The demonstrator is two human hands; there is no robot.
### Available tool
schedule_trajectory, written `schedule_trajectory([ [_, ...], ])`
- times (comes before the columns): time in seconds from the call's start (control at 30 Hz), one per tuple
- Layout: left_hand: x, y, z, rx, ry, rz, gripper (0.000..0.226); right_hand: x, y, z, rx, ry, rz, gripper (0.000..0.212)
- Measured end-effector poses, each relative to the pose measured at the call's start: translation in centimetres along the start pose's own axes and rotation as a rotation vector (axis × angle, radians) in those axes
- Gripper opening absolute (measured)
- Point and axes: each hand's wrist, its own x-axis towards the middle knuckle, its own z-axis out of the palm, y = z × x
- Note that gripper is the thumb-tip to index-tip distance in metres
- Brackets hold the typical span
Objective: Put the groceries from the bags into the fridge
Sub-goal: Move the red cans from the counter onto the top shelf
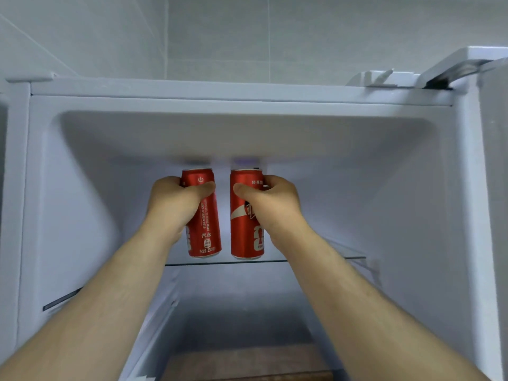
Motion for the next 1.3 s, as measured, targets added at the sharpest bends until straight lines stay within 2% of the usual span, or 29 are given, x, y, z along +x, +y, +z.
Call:
schedule_trajectory([
  [0.4,3.4,-2.4,-0.7,0.113,0.056,-0.013,0.019,1.9,2.2,4.3,-0.005,-0.088,0.012,0.012],
  [0.73,4.5,-4.3,-1.2,0.295,0.161,0.032,0.036,3.4,3.1,5.7,-0.039,-0.170,0.030,0.015],
  [0.9,4.4,-4.7,-1.3,0.301,0.153,0.038,0.037,4.0,3.9,6.6,-0.057,-0.176,0.041,0.022],
  [1.03,3.9,-4.8,-1.9,0.368,0.129,0.028,0.027,4.5,3.9,6.1,-0.127,-0.214,0.052,0.016],
  [1.1,3.4,-5.1,-2.5,0.477,0.081,-0.031,0.017,4.6,3.7,5.2,-0.233,-0.275,0.109,0.019],
  [1.2,3.1,-5.6,-3.1,0.608,-0.005,-0.114,0.017,4.6,3.5,4.1,-0.393,-0.404,0.224,0.026],
  [1.3,3.4,-5.8,-2.8,0.639,-0.021,-0.128,0.024,4.6,3.6,3.9,-0.372,-0.443,0.278,0.035],
])
